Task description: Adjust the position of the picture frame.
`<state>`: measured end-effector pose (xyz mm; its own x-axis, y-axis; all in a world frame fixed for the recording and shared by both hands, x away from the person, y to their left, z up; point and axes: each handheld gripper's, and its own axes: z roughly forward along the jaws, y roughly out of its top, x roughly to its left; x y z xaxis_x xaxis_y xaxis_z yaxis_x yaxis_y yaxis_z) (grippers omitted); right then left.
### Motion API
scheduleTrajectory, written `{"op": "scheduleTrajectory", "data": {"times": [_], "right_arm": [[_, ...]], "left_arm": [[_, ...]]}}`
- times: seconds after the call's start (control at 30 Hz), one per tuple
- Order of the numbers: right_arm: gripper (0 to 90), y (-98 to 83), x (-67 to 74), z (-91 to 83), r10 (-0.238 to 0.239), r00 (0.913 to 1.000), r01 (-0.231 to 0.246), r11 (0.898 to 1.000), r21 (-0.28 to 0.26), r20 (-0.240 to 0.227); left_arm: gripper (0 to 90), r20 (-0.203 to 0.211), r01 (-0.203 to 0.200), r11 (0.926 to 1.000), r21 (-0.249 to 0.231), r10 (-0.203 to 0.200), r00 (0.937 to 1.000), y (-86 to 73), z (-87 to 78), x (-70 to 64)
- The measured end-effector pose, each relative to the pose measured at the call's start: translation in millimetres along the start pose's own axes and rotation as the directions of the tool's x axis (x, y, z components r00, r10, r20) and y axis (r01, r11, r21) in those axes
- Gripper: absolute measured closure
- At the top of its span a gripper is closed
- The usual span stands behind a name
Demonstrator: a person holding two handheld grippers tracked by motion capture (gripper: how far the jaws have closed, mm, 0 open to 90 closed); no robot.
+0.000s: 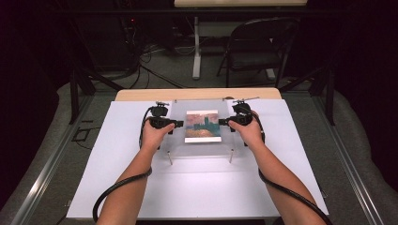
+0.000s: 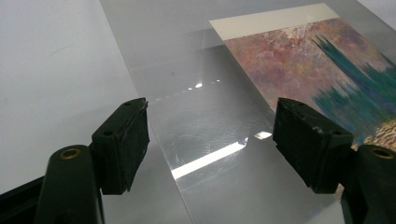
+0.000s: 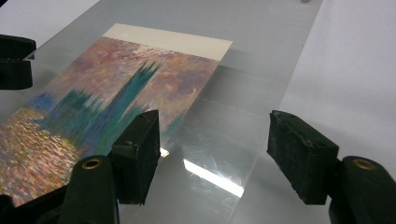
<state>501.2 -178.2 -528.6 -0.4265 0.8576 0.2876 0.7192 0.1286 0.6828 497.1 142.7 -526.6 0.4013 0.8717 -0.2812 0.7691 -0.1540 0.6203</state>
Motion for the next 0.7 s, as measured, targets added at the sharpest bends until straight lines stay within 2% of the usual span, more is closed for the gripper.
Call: {"op": "scheduleTrajectory", "data": {"times": [0.3,0.7], "right_arm": [[33.0,-2.3,-2.4,0.3,0.031,0.9994,-0.031,0.999,0.013,-0.016],[30.9,-3.5,-5.6,2.3,0.072,0.9966,-0.072,0.997,0.014,-0.039]], "left_arm": [[26.4,0.019,0.038,0.9992,0.013,-0.038,0.9991,-0.8,-0.1,1.9],[24.3,0.046,0.068,0.9975,0.02,-0.069,0.9966,-1.6,1.4,5.6]]}}
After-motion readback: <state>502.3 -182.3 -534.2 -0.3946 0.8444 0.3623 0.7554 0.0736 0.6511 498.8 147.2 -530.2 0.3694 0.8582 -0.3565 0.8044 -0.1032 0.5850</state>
